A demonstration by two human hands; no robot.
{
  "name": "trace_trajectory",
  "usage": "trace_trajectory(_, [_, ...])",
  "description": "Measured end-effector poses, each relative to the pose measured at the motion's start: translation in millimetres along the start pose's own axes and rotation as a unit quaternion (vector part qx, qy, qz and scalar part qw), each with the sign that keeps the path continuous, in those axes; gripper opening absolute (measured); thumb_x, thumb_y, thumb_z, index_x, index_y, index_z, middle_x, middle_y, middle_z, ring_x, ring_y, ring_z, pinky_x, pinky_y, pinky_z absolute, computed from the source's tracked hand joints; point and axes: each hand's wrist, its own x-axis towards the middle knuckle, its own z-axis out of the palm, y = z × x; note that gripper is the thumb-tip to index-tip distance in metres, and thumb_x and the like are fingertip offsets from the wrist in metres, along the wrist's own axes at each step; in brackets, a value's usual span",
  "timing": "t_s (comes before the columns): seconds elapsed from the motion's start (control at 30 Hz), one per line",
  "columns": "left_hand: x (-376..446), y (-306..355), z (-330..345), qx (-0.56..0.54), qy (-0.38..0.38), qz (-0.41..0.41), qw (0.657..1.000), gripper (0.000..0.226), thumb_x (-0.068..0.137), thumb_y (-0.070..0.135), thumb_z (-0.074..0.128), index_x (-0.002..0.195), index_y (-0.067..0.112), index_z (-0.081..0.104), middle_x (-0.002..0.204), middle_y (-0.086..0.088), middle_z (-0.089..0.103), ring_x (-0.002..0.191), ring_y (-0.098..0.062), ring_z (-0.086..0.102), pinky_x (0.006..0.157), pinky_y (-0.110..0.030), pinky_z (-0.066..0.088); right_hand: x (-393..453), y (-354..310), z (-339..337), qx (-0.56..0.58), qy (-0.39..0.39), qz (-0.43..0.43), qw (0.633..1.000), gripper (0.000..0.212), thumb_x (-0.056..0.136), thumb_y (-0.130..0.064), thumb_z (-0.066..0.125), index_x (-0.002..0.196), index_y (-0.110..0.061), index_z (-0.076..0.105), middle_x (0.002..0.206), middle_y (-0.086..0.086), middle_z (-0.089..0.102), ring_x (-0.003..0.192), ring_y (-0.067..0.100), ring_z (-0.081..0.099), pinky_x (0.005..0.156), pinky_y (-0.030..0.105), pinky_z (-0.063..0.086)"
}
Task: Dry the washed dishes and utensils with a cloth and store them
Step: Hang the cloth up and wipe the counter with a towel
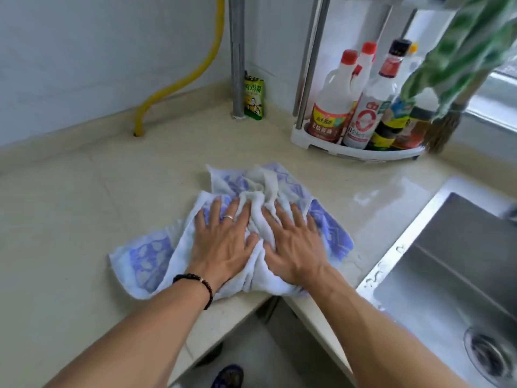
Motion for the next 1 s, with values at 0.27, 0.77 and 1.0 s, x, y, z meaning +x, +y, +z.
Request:
trace_trajectory(0.27, [79,-10,1,-0.030,0.031,-0.007,0.999,0.090,0.076,0.066,0.002,0.159,0.034,0.008,0.166,0.009,0.012,0.152,-0.026,0.006,0.120,-0.050,0.009,82,36,-4,-0.009,0.032,-0.017,0.999,0.080,0.088,-0.074,0.005,0.159,-0.036,0.007,0.167,-0.002,0.010,0.152,0.027,0.009,0.118,0.055,0.017])
trace_trajectory(0.77, [65,68,0,-0.024,-0.008,0.043,0.999,0.086,0.079,0.066,0.002,0.159,0.036,0.003,0.167,0.012,0.004,0.154,-0.025,-0.001,0.118,-0.049,0.001,18,89,-10,0.021,0.047,0.027,0.998,0.088,0.080,-0.078,0.007,0.159,-0.038,0.010,0.167,-0.006,0.010,0.152,0.026,0.005,0.119,0.056,0.013])
trace_trajectory(1.0, [94,193,8,-0.006,-0.002,0.121,0.993,0.063,0.102,0.053,0.022,0.159,0.034,0.003,0.167,0.011,0.006,0.153,-0.028,0.003,0.119,-0.052,0.009,-38,192,-23,-0.005,0.066,0.144,0.987,0.076,0.088,-0.073,0.006,0.157,-0.042,0.013,0.166,-0.009,0.012,0.153,0.024,0.006,0.120,0.062,0.002])
